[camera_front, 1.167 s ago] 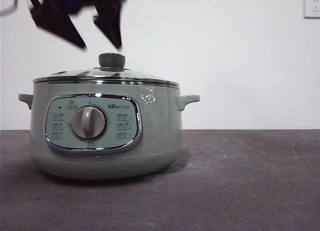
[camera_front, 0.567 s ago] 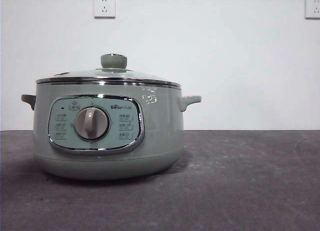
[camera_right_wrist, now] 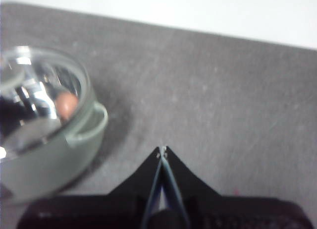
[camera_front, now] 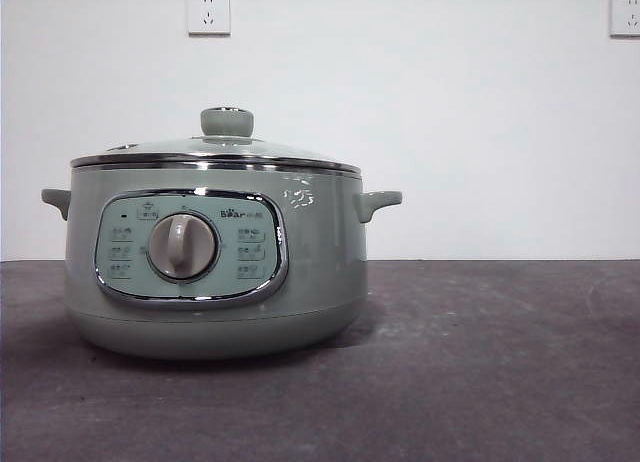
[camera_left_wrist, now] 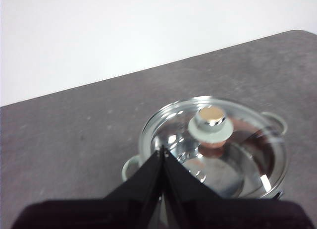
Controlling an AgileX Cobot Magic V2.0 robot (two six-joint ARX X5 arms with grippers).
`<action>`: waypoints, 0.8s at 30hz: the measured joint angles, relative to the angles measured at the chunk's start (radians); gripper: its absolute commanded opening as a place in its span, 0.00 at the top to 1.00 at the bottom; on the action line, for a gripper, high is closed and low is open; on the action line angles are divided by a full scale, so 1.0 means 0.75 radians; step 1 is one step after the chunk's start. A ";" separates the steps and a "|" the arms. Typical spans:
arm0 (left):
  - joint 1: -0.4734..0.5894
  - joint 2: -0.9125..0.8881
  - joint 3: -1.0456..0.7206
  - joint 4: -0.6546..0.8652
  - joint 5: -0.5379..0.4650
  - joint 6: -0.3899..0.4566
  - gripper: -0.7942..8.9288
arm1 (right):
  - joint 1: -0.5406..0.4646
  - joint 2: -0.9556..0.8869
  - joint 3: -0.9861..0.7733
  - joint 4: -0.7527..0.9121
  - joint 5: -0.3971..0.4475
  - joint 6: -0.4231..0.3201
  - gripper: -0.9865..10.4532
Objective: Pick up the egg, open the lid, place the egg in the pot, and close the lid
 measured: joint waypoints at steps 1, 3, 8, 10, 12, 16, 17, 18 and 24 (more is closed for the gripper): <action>0.000 -0.026 -0.036 0.004 -0.002 0.000 0.93 | 0.000 -0.002 -0.013 -0.007 0.000 0.001 0.92; 0.000 -0.043 -0.071 -0.028 -0.002 -0.006 0.92 | 0.000 0.004 -0.014 0.002 0.000 0.013 0.91; 0.000 -0.020 -0.073 -0.180 -0.003 -0.027 0.92 | 0.000 0.006 -0.014 0.008 -0.001 0.064 0.91; 0.000 -0.003 -0.073 -0.219 -0.003 -0.027 0.92 | 0.000 0.006 -0.014 0.008 0.000 0.070 0.91; 0.000 0.014 -0.073 -0.233 -0.003 -0.027 0.92 | 0.000 0.006 -0.014 0.008 0.000 0.074 0.91; 0.000 0.052 -0.073 -0.235 -0.003 -0.028 0.92 | 0.000 0.006 -0.014 0.008 0.000 0.075 0.91; 0.000 0.061 -0.073 -0.235 -0.003 -0.029 0.92 | 0.000 0.006 -0.014 0.008 0.000 0.075 0.91; 0.000 0.071 -0.073 -0.235 -0.003 -0.031 0.92 | 0.000 0.006 -0.014 0.008 -0.001 0.075 0.91; 0.023 0.062 -0.086 -0.193 -0.004 0.005 0.92 | 0.000 0.006 -0.014 0.008 -0.001 0.075 0.91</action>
